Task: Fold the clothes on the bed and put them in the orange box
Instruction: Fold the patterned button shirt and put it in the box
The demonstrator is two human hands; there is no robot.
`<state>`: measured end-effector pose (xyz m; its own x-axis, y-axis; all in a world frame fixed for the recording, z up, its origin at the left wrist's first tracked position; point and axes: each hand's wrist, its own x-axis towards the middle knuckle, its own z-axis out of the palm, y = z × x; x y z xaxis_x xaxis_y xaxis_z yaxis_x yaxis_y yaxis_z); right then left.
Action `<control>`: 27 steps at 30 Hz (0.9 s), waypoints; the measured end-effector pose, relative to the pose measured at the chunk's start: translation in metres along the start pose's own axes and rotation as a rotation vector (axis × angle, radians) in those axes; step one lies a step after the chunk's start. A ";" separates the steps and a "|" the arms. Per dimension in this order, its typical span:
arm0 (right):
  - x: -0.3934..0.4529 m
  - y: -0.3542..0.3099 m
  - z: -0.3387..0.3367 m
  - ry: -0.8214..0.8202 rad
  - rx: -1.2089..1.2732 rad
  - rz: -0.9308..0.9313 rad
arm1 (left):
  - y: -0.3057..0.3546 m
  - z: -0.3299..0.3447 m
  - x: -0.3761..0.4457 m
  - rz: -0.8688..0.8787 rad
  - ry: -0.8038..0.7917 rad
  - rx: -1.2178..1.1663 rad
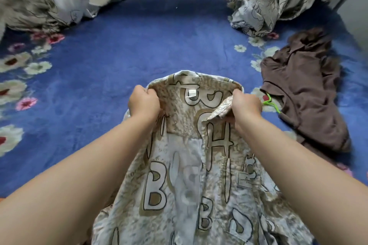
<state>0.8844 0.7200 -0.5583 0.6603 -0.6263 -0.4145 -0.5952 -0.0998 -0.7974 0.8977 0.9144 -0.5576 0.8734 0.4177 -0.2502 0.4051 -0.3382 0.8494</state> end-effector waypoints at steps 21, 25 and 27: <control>0.017 0.065 0.043 -0.067 -0.222 -0.083 | -0.089 0.038 0.004 0.315 -0.124 0.972; 0.035 0.058 0.045 -0.058 -0.279 -0.005 | -0.080 0.030 0.040 0.180 -0.076 0.801; 0.035 0.058 0.039 -0.088 -0.305 0.018 | -0.074 0.018 0.053 -0.006 -0.105 0.380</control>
<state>0.8908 0.7226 -0.6365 0.6776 -0.5622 -0.4741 -0.7082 -0.3251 -0.6268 0.9193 0.9468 -0.6420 0.8856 0.3389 -0.3175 0.4643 -0.6325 0.6200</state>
